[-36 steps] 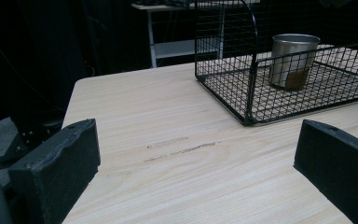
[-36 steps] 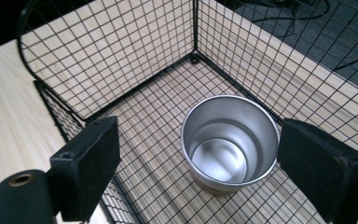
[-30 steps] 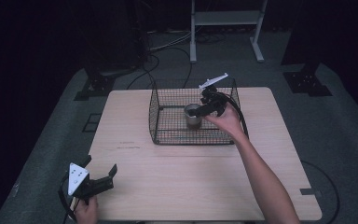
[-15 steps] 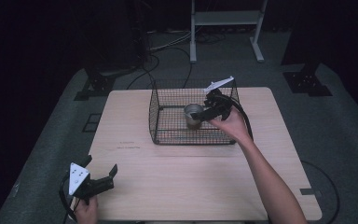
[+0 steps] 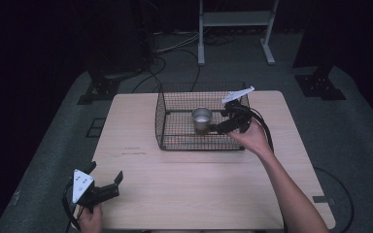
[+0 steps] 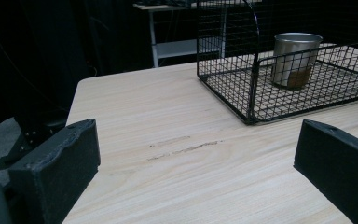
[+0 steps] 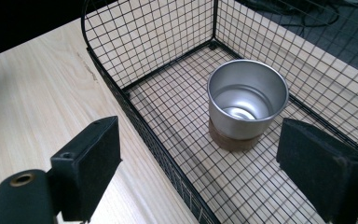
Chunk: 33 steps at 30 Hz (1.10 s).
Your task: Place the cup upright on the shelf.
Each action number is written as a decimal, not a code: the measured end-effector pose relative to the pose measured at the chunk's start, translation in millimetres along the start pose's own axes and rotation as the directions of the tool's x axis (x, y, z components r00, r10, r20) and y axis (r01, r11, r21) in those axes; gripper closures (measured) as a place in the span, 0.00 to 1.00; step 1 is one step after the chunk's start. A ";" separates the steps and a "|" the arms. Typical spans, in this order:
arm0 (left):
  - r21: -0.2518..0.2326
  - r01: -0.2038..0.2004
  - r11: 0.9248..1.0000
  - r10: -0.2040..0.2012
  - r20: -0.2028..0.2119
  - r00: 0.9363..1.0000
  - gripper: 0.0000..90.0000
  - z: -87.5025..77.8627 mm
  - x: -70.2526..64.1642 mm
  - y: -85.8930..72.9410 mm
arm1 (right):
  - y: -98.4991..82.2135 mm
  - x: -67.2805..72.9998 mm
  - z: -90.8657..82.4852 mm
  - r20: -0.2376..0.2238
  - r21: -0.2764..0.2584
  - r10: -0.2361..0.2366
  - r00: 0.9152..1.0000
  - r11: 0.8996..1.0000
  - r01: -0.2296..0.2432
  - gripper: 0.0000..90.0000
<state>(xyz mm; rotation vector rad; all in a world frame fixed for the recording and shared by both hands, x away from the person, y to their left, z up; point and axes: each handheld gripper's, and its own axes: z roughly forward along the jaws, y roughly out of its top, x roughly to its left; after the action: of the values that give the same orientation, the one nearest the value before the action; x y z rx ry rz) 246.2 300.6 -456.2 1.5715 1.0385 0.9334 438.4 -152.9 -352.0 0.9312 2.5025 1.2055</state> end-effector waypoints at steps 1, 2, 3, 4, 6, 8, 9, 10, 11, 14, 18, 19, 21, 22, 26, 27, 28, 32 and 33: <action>0.002 -0.002 1.000 0.002 -0.001 1.000 0.00 0.1 0.3 -0.2 | -2.0 0.8 -2.0 -0.002 -0.004 0.005 1.000 1.000 -0.005 0.14; 0.003 0.000 1.000 0.000 -0.002 1.000 0.00 0.2 0.3 -0.3 | -3.4 1.3 -3.6 -0.004 -0.006 0.004 1.000 1.000 -0.004 0.14; 0.002 0.000 1.000 0.000 -0.002 1.000 0.00 -0.2 0.3 -0.2 | -6.7 2.7 -6.3 -0.006 -0.011 0.001 1.000 1.000 -0.001 0.14; -0.002 0.001 1.000 -0.001 -0.002 1.000 0.00 -0.4 0.1 0.0 | -8.0 3.2 -7.0 -0.007 -0.013 -0.003 1.000 1.000 0.002 0.14; -0.002 0.003 1.000 -0.003 -0.003 1.000 0.00 -0.3 0.3 -0.1 | -11.1 4.9 -8.8 -0.009 -0.009 -0.001 1.000 1.000 0.001 0.14; 0.000 0.003 1.000 -0.003 -0.002 1.000 0.00 -0.2 0.3 -0.2 | -12.8 5.2 -9.9 -0.008 -0.010 -0.006 1.000 1.000 0.006 0.14; 0.002 -0.001 1.000 0.001 -0.002 1.000 0.00 0.1 0.2 -0.2 | -16.6 5.7 -12.2 -0.010 -0.008 -0.006 1.000 1.000 0.006 0.14; 0.004 -0.004 1.000 0.004 -0.002 1.000 0.00 0.2 0.1 -0.1 | -16.6 5.7 -12.2 -0.010 -0.008 -0.006 1.000 1.000 0.006 0.14; 0.004 -0.004 1.000 0.004 0.000 1.000 0.00 0.3 -0.2 0.0 | -18.1 6.1 -13.2 -0.009 -0.007 -0.004 1.000 1.000 0.004 0.14; 0.001 -0.003 1.000 0.003 -0.002 1.000 0.00 0.2 -0.3 0.0 | -25.4 6.0 -18.7 -0.007 -0.013 -0.002 1.000 1.000 0.002 0.14; 0.003 -0.004 1.000 0.004 -0.002 1.000 0.00 0.2 -0.3 0.1 | -34.3 8.2 -26.0 -0.004 -0.022 -0.002 1.000 1.000 0.002 0.14; 0.002 -0.003 1.000 0.003 -0.002 1.000 0.00 0.2 -0.5 0.1 | -36.8 8.6 -27.8 -0.001 -0.023 -0.007 1.000 1.000 0.007 0.14; 0.005 -0.008 1.000 0.008 -0.001 1.000 0.00 0.1 -0.5 0.3 | -42.7 9.8 -32.1 -0.006 -0.032 0.002 1.000 0.999 -0.002 0.14; 0.004 -0.008 1.000 0.008 0.000 1.000 0.00 0.1 -0.6 0.2 | -45.3 10.4 -33.9 -0.009 -0.037 0.006 1.000 0.999 -0.006 0.14; 0.003 -0.005 1.000 0.005 0.000 1.000 0.00 0.5 -1.2 0.1 | -55.0 12.3 -38.5 -0.006 -0.041 0.006 1.000 0.999 -0.006 0.14; 0.003 -0.006 1.000 0.006 0.000 1.000 0.00 0.5 -1.2 0.1 | -60.8 13.1 -40.4 -0.008 -0.043 0.009 1.000 0.999 -0.009 0.14; 0.001 -0.003 1.000 0.003 -0.001 1.000 0.00 0.5 -1.4 0.1 | -62.8 13.4 -41.1 -0.010 -0.042 0.012 1.000 0.999 -0.013 0.14; 0.000 -0.001 1.000 0.001 -0.002 1.000 0.00 0.6 -1.4 0.2 | -71.3 15.1 -43.5 -0.009 -0.046 0.015 1.000 0.999 -0.015 0.14; 0.001 -0.001 1.000 0.001 0.000 1.000 0.00 0.6 -1.7 0.2 | -75.1 15.9 -44.4 -0.005 -0.049 0.010 1.000 0.999 -0.011 0.14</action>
<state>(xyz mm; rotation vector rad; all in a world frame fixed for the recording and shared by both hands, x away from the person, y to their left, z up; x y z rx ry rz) 246.2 298.8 -456.2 1.5728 1.0388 0.9339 372.7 -205.8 -379.4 0.9318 2.4629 1.2672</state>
